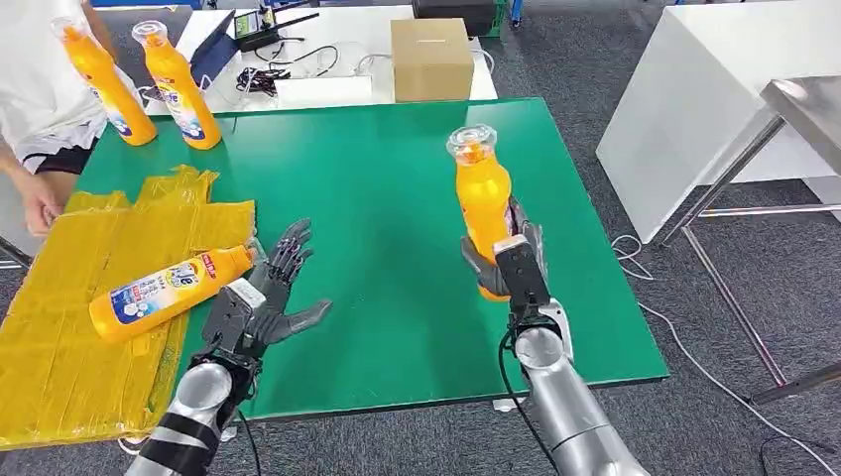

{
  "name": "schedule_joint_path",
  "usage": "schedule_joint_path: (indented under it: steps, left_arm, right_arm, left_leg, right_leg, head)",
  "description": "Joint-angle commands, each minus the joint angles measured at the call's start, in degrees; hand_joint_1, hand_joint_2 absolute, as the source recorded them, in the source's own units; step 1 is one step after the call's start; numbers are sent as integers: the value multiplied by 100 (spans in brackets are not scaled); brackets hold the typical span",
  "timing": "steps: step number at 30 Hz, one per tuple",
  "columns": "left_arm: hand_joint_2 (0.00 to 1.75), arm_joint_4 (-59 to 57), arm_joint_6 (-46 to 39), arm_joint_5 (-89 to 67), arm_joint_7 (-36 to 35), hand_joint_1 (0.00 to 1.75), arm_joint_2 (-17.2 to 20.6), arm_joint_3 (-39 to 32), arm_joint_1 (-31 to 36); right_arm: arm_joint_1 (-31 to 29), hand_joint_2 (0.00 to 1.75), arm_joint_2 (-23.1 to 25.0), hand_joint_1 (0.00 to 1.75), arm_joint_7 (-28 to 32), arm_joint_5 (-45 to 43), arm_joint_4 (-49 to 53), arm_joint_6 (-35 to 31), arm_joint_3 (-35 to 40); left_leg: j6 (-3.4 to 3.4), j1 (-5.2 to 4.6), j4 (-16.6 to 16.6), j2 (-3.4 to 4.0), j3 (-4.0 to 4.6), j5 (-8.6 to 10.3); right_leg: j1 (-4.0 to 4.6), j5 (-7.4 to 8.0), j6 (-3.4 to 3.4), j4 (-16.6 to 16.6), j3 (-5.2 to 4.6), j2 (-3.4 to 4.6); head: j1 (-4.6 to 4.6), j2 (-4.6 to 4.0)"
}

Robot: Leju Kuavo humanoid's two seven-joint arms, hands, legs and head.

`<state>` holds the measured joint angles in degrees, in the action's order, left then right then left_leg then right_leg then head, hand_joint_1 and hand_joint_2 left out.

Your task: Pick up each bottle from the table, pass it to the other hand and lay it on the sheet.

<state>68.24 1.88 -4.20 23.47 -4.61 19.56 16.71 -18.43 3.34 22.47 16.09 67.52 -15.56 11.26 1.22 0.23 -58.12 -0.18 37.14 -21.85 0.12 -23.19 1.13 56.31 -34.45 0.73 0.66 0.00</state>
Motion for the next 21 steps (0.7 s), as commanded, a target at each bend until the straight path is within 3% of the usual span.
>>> schedule_joint_path:
  steps: [1, 5, 11, 18, 21]
  left_arm:
    - [175, -433, 7, 33, -29, 0, 209, 291, 319]
    - [175, -497, 56, 125, -59, 0, 189, 306, 390]
    - [175, -680, 189, 375, -41, 0, 156, 448, 621]
    - [175, -595, 262, 794, -96, 0, 178, 345, 619]
    - [175, -538, 239, 883, -92, 0, 189, 287, 607]
  right_arm:
    - [-327, 175, 61, 175, 44, -70, -365, 28, 93]
    - [-382, 175, 154, 175, 238, -315, -372, 315, 236]
    - [-624, 175, 346, 175, 545, -390, -668, 693, 1081]
    - [-844, 175, 399, 175, 648, 168, -1017, 642, 2043]
    - [-879, 175, 455, 175, 669, 102, -1118, 972, 2335]
  left_leg:
    - [-5, -3, 4, 7, -23, -11]
    - [-5, -3, 2, 6, -15, -11]
    - [-7, -2, 0, 14, -5, -10]
    - [-10, 1, 1, 22, -26, -20]
    - [-7, 1, 3, 9, -5, -7]
  right_leg:
    - [-3, -10, 2, -3, 21, 1]
    - [-1, -9, 2, -1, 14, 1]
    - [-1, -6, 0, 2, 1, 8]
    - [1, -14, 2, 2, 20, 12]
    - [1, -7, 1, 0, 1, 2]
  head:
    - [2, 0]
    - [0, 0]
    - [0, 0]
    - [2, 0]
    - [2, 0]
